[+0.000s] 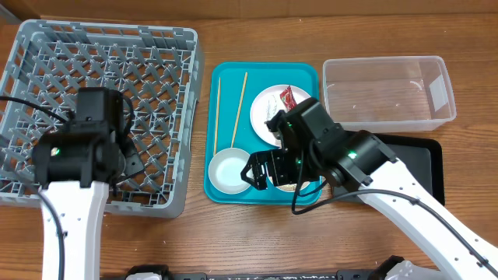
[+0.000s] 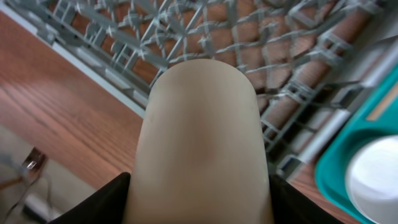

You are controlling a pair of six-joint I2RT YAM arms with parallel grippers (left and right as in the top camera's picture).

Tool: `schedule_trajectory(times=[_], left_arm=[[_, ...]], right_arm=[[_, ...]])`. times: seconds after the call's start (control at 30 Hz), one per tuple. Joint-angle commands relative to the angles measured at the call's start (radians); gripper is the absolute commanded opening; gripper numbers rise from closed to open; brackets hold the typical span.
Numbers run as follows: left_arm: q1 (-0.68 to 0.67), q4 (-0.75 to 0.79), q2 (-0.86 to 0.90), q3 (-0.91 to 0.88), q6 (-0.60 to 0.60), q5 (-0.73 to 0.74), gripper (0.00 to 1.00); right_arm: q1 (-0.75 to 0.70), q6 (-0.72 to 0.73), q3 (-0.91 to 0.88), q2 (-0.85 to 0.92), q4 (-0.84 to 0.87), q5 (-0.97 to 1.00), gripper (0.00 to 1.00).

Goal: Sort waste into correct bins and load items into the dishwasher
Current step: 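Place the white cup into the grey dish rack with the left gripper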

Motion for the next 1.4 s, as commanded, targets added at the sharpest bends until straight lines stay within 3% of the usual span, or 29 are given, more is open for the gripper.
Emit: schedule_trajectory(times=[0.0,0.4,0.5,0.53,0.6,0.83,1.03,1.2,1.37], left_arm=[[0.045,0.04,0.04,-0.092,-0.029,-0.017,0.48],[0.241,0.237,0.111,-0.27,0.112,0.337,0.49],[0.263,0.254,0.11,-0.272,0.111,0.332,0.74],[0.267,0.254,0.11,-0.265,0.111,0.332,0.88],[0.269,0.251,0.11,-0.239,0.112,0.338,0.98],[0.269,0.13,0.096,0.008,0.205,0.436,0.98],[0.268,0.099,0.01,0.182,0.434,0.805,0.97],[0.255,0.115,-0.083,0.231,0.51,0.978,0.95],[0.192,0.121,-0.161,0.266,0.515,1.02,0.96]], right_arm=[[0.004,0.008,-0.002,0.003,0.004,0.021,1.0],[0.004,0.009,-0.002,0.002,0.004,0.056,1.0],[0.004,0.009,-0.002,0.002,0.004,0.056,1.0],[0.004,0.009,-0.002,0.002,0.004,0.056,1.0],[0.004,0.008,-0.001,0.002,0.013,0.057,1.0],[0.004,0.009,0.001,0.001,0.109,0.057,1.0],[0.004,-0.055,0.013,0.004,0.157,0.061,1.0],[0.004,-0.056,0.13,0.032,0.066,0.249,1.0],[0.003,-0.057,0.324,0.187,-0.085,0.435,1.0]])
